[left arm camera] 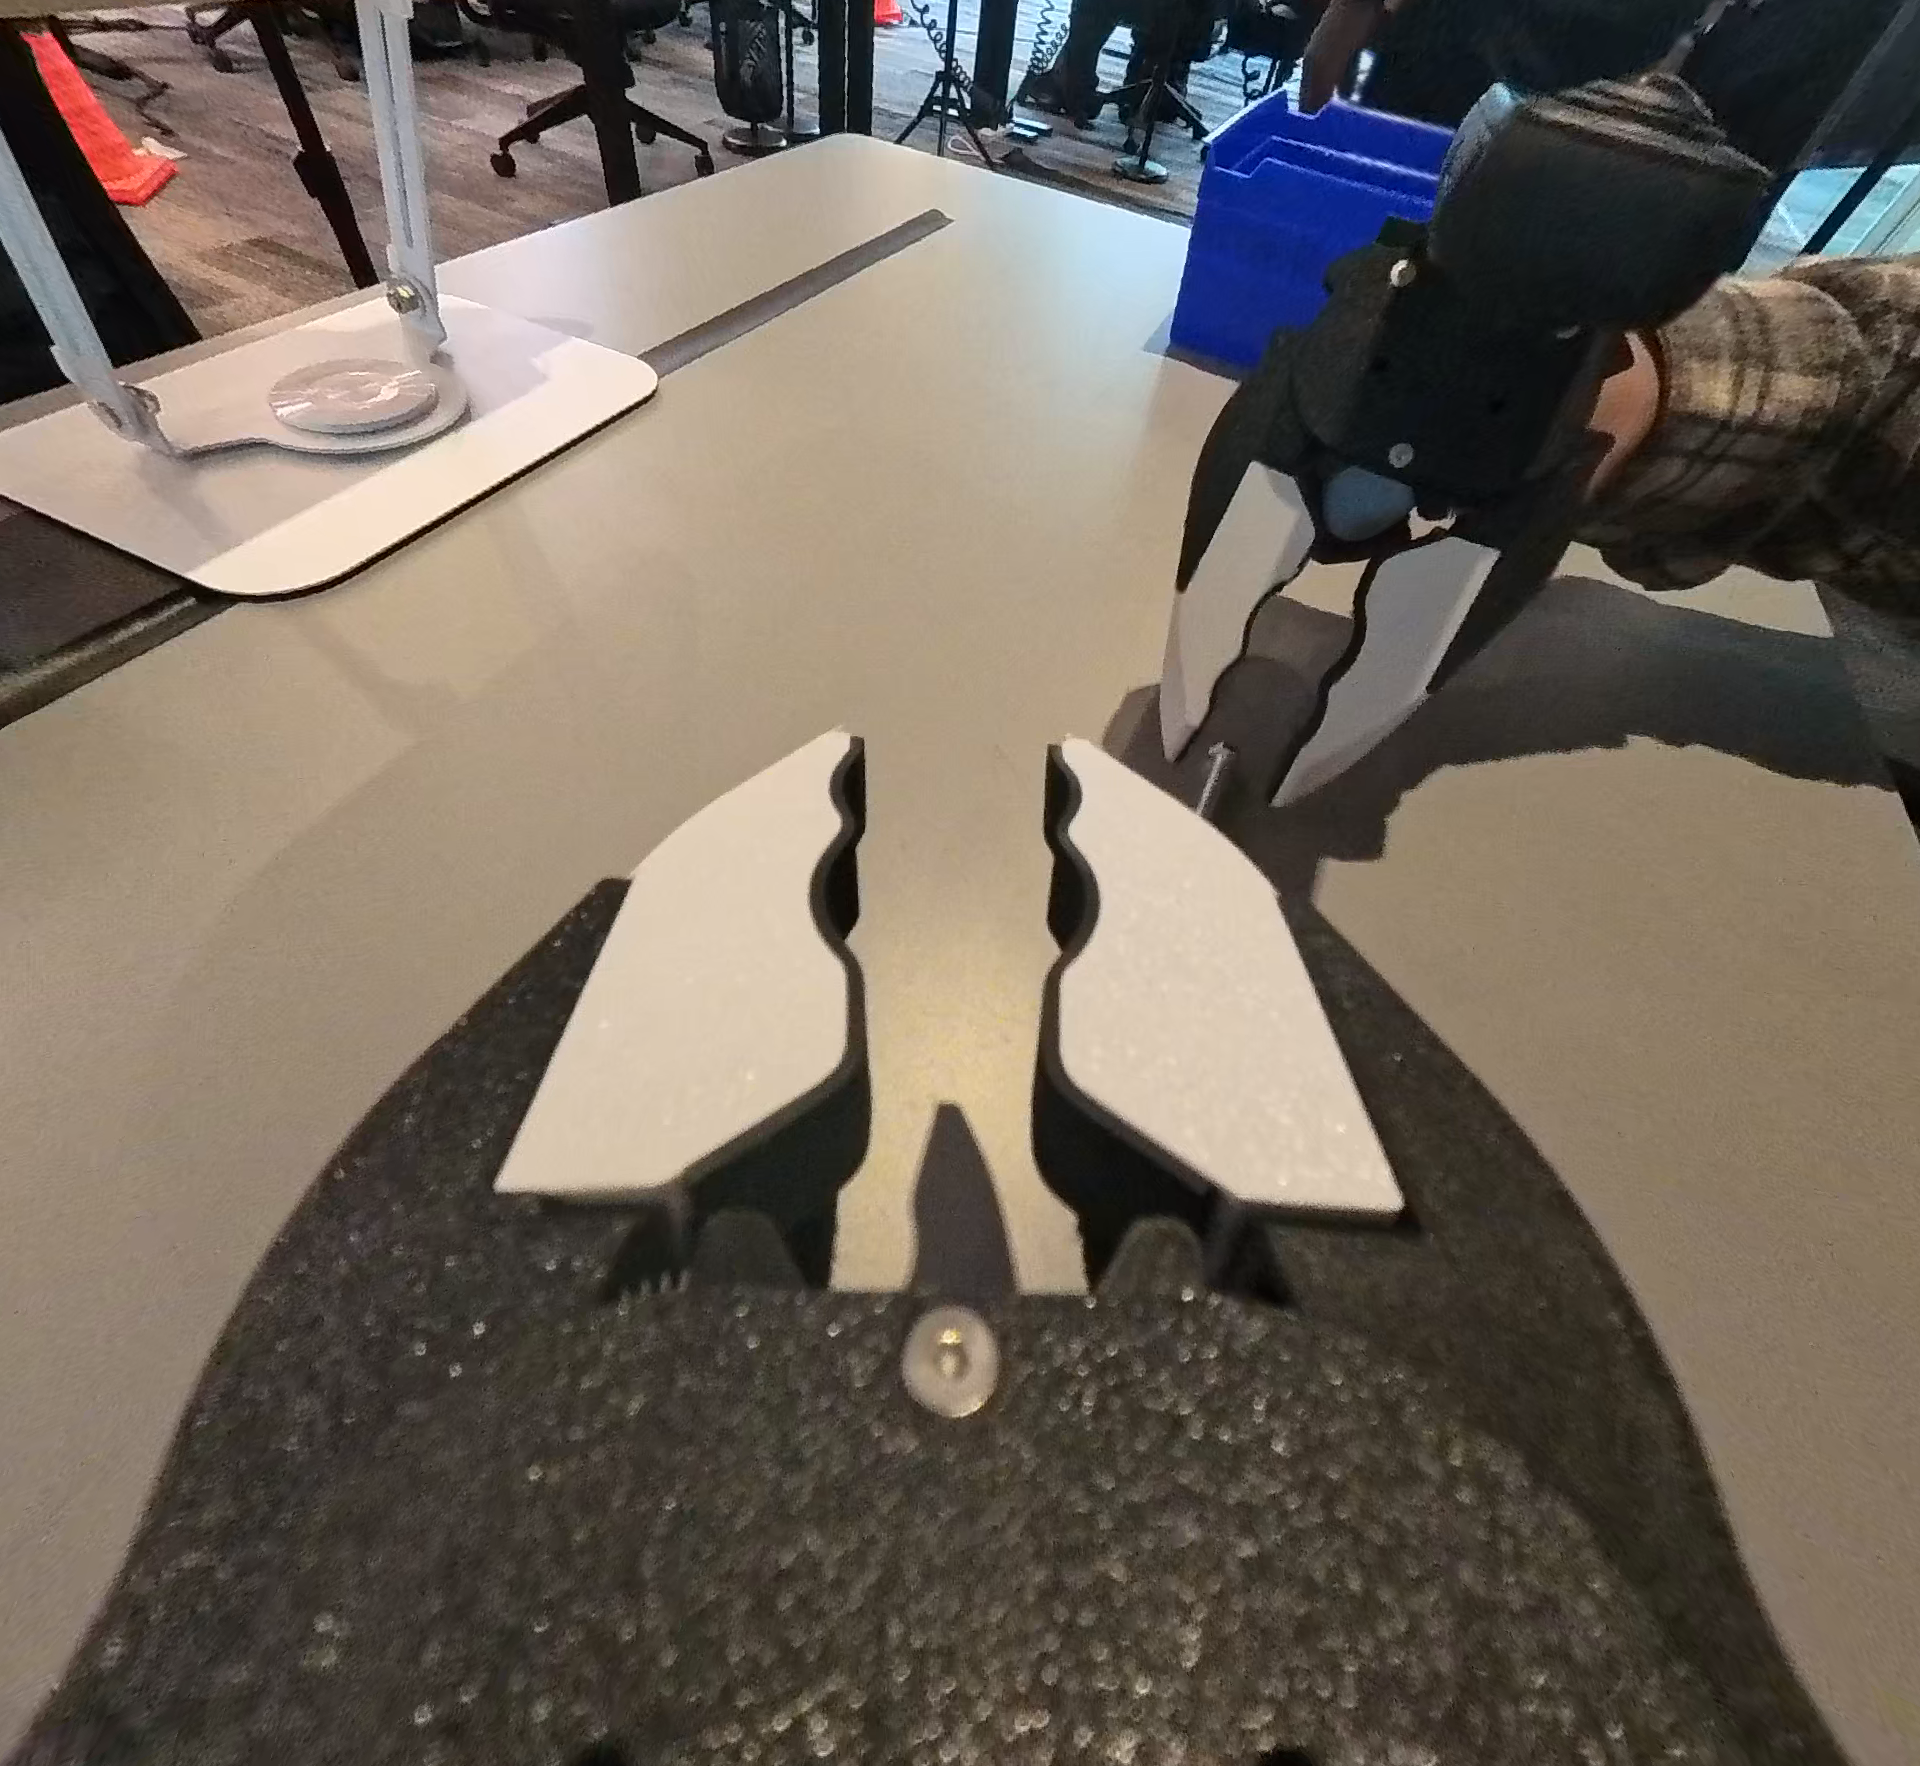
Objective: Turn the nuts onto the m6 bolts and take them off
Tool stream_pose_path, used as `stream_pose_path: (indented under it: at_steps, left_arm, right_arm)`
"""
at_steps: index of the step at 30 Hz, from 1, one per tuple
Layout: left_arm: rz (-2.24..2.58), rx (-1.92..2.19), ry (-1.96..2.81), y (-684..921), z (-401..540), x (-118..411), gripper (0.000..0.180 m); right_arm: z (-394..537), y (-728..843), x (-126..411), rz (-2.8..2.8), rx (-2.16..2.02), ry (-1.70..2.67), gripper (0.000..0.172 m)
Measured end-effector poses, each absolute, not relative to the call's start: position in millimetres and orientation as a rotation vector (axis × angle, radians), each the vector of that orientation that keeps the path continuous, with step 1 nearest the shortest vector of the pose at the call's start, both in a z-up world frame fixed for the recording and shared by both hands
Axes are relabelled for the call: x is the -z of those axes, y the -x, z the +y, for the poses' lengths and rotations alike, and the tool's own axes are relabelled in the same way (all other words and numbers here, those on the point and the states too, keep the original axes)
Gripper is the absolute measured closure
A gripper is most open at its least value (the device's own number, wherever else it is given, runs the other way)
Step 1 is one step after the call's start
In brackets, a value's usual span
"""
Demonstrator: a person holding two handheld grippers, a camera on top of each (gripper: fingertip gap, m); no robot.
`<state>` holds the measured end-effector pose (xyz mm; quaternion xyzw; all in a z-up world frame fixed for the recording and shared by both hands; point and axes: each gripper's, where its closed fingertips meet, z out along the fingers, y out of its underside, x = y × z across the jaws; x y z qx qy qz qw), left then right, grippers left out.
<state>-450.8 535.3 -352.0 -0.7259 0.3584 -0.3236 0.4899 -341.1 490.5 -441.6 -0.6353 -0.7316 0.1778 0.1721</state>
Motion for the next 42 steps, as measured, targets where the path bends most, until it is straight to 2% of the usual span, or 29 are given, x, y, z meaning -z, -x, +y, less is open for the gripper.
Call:
stream_pose_path:
  at_steps: [7, 10, 12, 19, 24, 29, 35, 42]
  left_arm:
    - [0.866, 0.786, 1.761, 452.4, 535.3, 350.6, 0.148]
    - [0.866, 0.787, 1.761, 452.6, 535.3, 350.4, 0.148]
    - [0.864, 0.787, 1.76, 453.0, 535.4, 350.2, 0.148]
    - [0.842, 0.818, 1.745, 453.3, 535.0, 346.6, 0.148]
    - [0.784, 0.929, 1.695, 447.7, 533.3, 339.1, 0.147]
    - [0.724, 1.197, 1.597, 415.5, 518.4, 324.6, 0.147]
    - [0.841, 1.357, 1.55, 351.8, 493.4, 315.0, 0.147]
    - [0.828, 1.427, 1.49, 326.1, 492.6, 304.6, 0.15]
  right_arm:
    - [486.1, 356.6, 446.0, -2.109, -0.521, 1.772, 0.144]
    - [486.4, 357.4, 450.3, -2.124, -0.505, 1.778, 0.152]
    - [484.9, 357.7, 450.4, -2.124, -0.522, 1.78, 0.166]
    - [485.5, 357.9, 448.1, -1.963, -0.649, 1.841, 0.166]
    - [502.8, 363.7, 387.7, -1.426, -1.087, 1.775, 0.167]
    - [510.5, 346.7, 315.9, -0.904, -1.539, 1.442, 0.167]
    - [510.5, 329.9, 286.0, -0.72, -1.601, 1.196, 0.167]
    - [503.3, 328.2, 277.7, -0.688, -1.627, 1.078, 0.167]
